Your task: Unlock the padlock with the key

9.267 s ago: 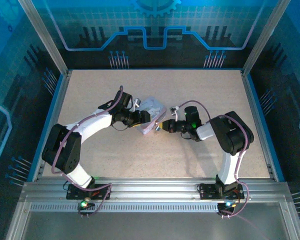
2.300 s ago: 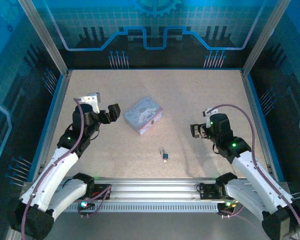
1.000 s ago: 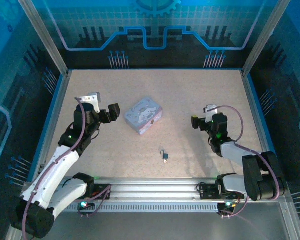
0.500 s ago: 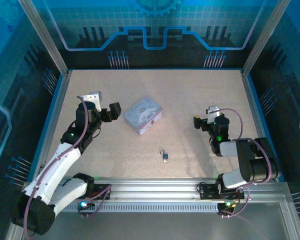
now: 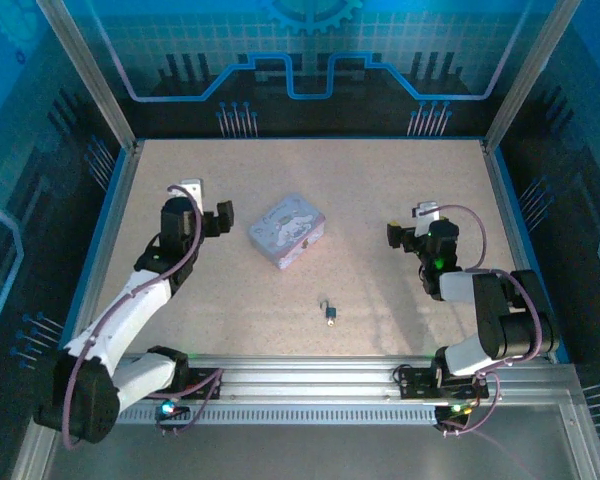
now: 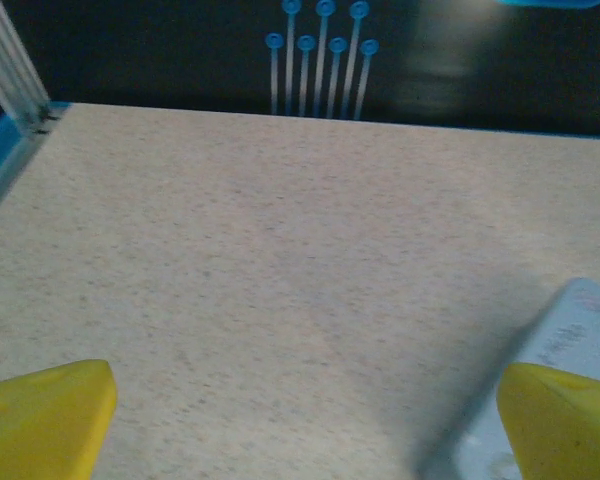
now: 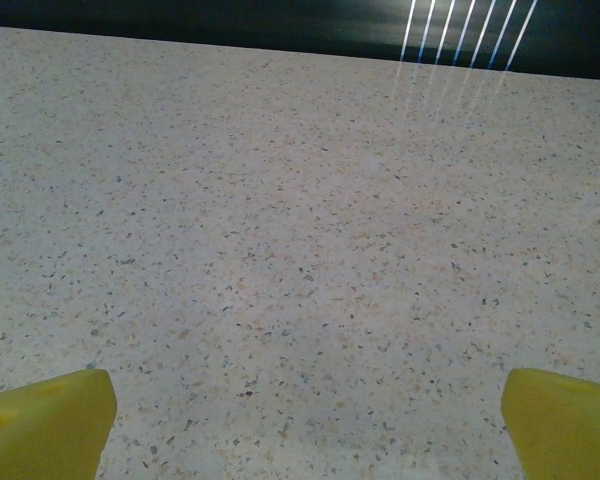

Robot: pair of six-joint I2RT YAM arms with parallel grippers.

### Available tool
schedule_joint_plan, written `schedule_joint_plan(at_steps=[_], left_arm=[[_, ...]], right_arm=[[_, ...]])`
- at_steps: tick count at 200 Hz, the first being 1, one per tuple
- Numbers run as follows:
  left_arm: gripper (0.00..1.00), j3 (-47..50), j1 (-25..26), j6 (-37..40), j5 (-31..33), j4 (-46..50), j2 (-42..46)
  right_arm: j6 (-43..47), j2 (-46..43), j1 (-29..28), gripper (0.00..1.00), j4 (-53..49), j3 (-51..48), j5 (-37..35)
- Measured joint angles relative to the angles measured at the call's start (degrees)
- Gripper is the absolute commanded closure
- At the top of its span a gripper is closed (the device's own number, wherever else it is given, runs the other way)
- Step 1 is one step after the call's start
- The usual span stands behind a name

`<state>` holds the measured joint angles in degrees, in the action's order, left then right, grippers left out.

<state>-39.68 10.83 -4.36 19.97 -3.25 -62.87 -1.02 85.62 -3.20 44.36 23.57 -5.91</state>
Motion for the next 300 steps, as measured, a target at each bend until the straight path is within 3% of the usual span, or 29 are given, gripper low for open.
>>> schedule_joint_plan(at_steps=[99,176,229,300], left_arm=[[0.01,11.2,-2.2,5.6,0.7,-17.9,-9.5],[0.01,13.5,-3.1,8.9,-7.4,-32.8,-19.9],[0.01,19.6,-7.7,8.3,-11.6,-47.6,-24.7],[0.01,18.4,-10.6,5.6,-14.5,-48.6,-26.1]], right_arm=[[0.0,0.0,0.0,0.00,-0.3,0.0,0.0],[0.0,0.0,0.0,0.00,-0.3,0.0,0.0],[0.0,0.0,-0.1,0.00,-0.3,0.0,-0.1],[0.0,0.0,-0.2,0.00,-0.3,0.0,-0.4]])
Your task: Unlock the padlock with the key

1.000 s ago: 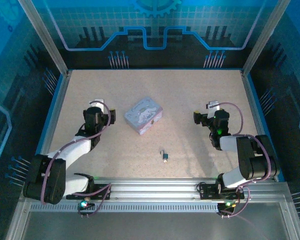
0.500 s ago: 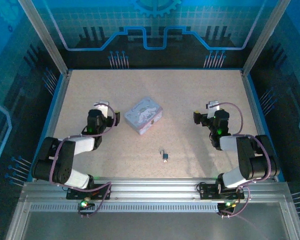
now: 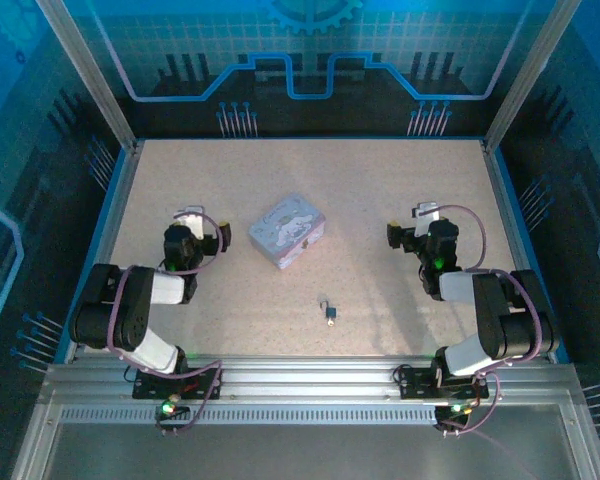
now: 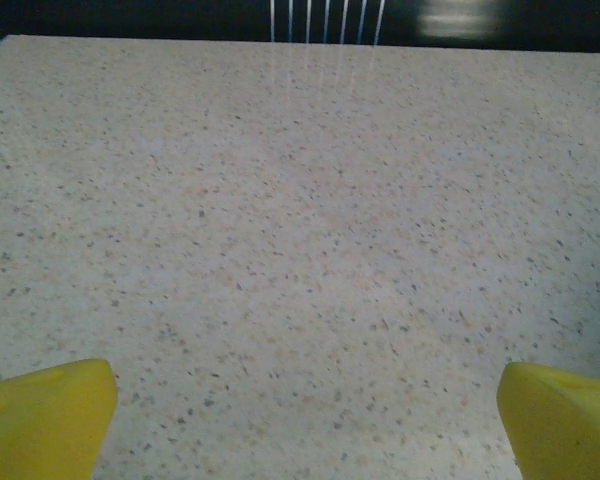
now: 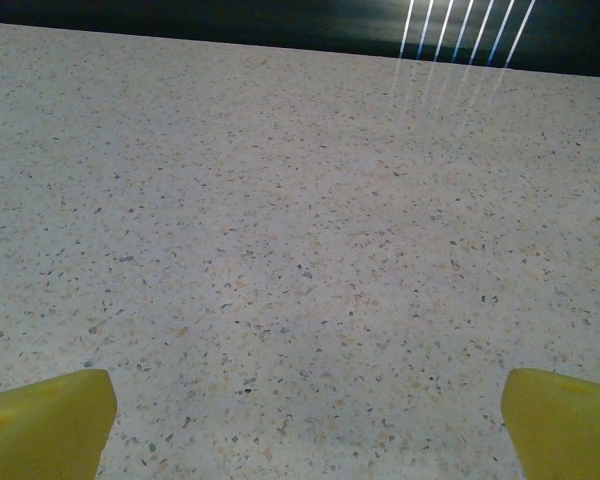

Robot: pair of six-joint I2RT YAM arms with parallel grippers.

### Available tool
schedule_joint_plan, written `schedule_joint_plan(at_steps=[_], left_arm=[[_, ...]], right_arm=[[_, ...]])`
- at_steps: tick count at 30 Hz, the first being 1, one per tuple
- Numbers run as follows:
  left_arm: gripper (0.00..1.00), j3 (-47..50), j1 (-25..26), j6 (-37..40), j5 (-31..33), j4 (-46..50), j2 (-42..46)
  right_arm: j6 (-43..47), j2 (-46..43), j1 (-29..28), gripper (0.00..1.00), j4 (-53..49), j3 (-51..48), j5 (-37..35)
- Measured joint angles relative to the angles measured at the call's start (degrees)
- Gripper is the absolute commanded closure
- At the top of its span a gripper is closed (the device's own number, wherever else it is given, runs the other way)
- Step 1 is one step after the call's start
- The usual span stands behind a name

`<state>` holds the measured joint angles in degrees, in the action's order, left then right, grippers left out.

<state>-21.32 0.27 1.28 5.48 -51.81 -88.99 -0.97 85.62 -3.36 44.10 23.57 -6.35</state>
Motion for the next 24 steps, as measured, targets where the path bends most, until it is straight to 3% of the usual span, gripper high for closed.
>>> schedule_joint_plan(at_steps=[24], left_arm=[[0.01,0.0,-0.1,-1.3,-0.5,0.1,0.0]], right_arm=[[0.6,0.0,0.0,0.00,-0.8,0.1,0.9]])
